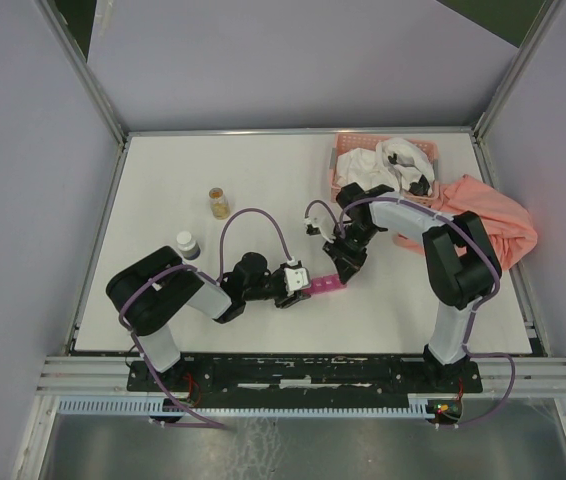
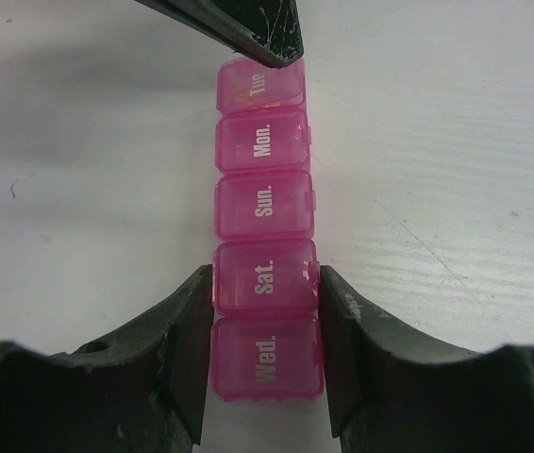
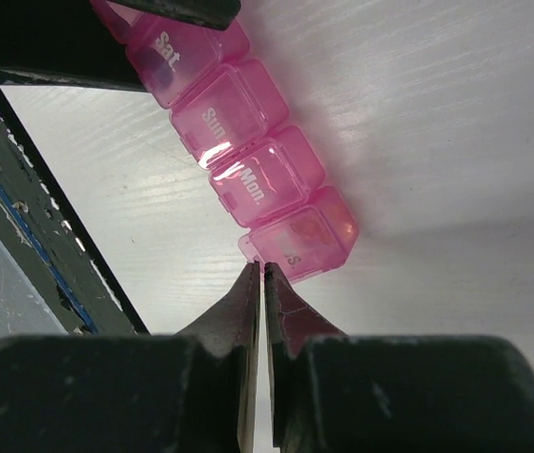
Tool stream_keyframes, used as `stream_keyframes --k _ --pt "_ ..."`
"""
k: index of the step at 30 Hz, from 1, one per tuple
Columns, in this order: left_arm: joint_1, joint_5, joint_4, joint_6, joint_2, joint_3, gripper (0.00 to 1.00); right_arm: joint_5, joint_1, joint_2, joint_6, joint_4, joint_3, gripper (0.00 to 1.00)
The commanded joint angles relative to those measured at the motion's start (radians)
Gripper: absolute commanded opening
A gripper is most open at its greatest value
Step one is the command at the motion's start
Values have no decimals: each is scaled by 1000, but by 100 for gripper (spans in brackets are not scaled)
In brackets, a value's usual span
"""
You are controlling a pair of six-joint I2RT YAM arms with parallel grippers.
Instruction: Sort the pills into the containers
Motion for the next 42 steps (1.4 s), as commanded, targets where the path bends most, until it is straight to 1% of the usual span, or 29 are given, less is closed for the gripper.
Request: stream_keyframes --k 1,6,19,21,25,29,32,36,39,42 --pt "-2 -6 -2 -21 -30 5 36 -27 5 -45 12 14 20 11" --pt "-3 -4 -2 -23 -30 5 36 -51 6 -92 25 34 12 11" --pt "-3 -1 -4 -23 -28 8 36 -31 6 -79 41 41 8 11" --pt "-4 0 -4 -24 -27 10 36 -5 12 -59 64 66 -7 10" --pt "-4 2 -6 -27 -19 13 36 129 43 84 118 63 15 9" --pt "-3 3 -4 -27 -21 9 36 175 43 91 168 101 5 8" --pt "-2 4 -4 -28 -20 12 36 115 33 61 150 91 9 8" --pt "-3 3 -9 -26 -26 12 36 -46 10 -35 100 69 9 10" --pt "-3 5 -11 -28 -26 14 36 -95 -8 -89 80 71 0 11" --pt "-4 5 -11 -34 -31 16 36 -109 -26 -111 69 66 0 11"
